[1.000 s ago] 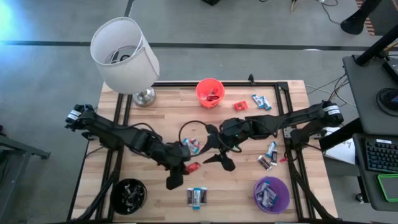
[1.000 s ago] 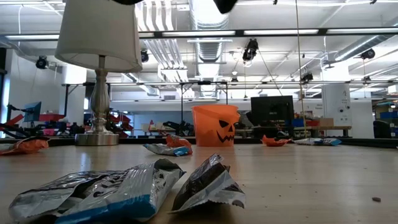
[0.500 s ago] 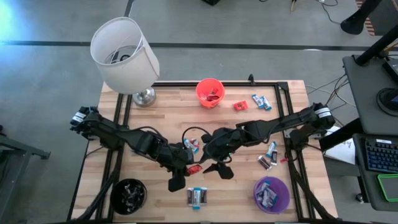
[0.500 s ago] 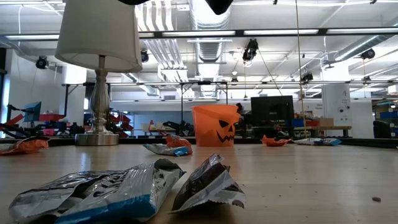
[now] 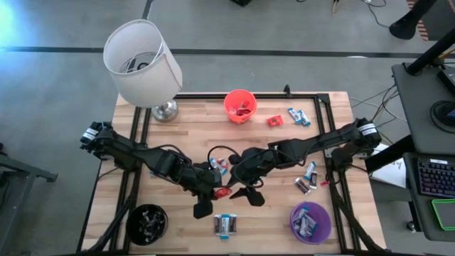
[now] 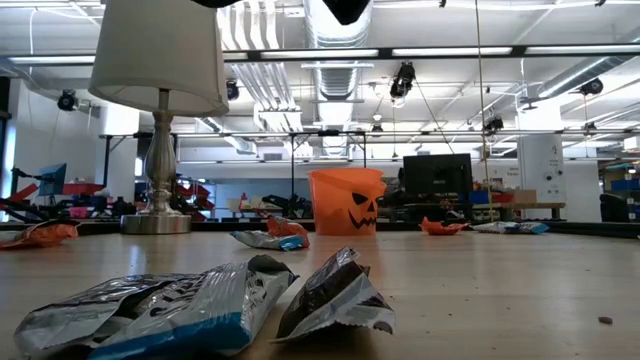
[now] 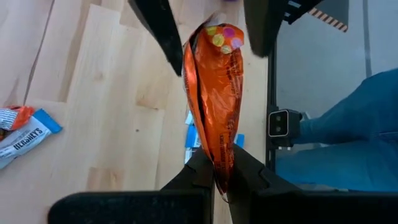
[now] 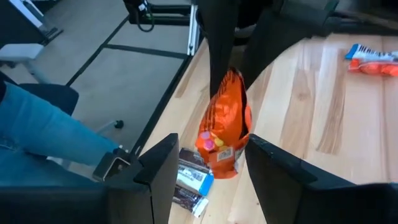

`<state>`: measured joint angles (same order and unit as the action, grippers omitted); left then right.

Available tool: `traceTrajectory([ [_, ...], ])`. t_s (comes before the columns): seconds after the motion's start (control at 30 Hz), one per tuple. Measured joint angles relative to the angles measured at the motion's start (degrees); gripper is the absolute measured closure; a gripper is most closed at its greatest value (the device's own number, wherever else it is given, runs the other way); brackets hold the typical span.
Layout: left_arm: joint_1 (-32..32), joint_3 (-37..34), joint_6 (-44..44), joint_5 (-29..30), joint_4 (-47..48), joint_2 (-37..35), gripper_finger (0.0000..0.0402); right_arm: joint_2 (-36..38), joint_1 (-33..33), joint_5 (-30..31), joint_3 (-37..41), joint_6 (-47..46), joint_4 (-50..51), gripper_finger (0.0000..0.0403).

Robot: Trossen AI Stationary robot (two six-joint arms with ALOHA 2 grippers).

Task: Organize candy in baskets
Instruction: Put the orange chocolate into the orange bucket

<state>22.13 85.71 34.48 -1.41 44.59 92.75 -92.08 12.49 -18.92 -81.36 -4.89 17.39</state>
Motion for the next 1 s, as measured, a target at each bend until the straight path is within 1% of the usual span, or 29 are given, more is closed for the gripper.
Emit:
traceTrajectory([
  [0.1, 0.0, 0.0, 0.01, 0.2, 0.0, -0.02, 0.0401, -0.43, 0.0, 0.0, 0.0, -0.02, 0.06, 0.0254],
  [0.37, -0.07, 0.0, -0.28, 0.55, -0.13, -0.02, 0.0401, -0.03, 0.0, 0.0, 0.0, 0.47, 0.31, 0.0341],
  [0.5, -0.13, 0.0, -0.98, 0.88, -0.07, -0.04, 0.0401, 0.07, 0.0, -0.07, 0.0, 1.06, 0.38, 0.037],
  [0.83, -0.22, 0.0, -0.02, 1.05, -0.03, -0.04, 0.0398, 0.09, 0.0, -0.09, 0.0, 1.06, 0.6, 0.0378],
  [1.0, -0.24, 0.0, 2.13, 1.05, 0.18, -0.04, 0.037, 0.14, 0.0, -0.16, 0.0, 0.98, 0.94, 0.0378],
])
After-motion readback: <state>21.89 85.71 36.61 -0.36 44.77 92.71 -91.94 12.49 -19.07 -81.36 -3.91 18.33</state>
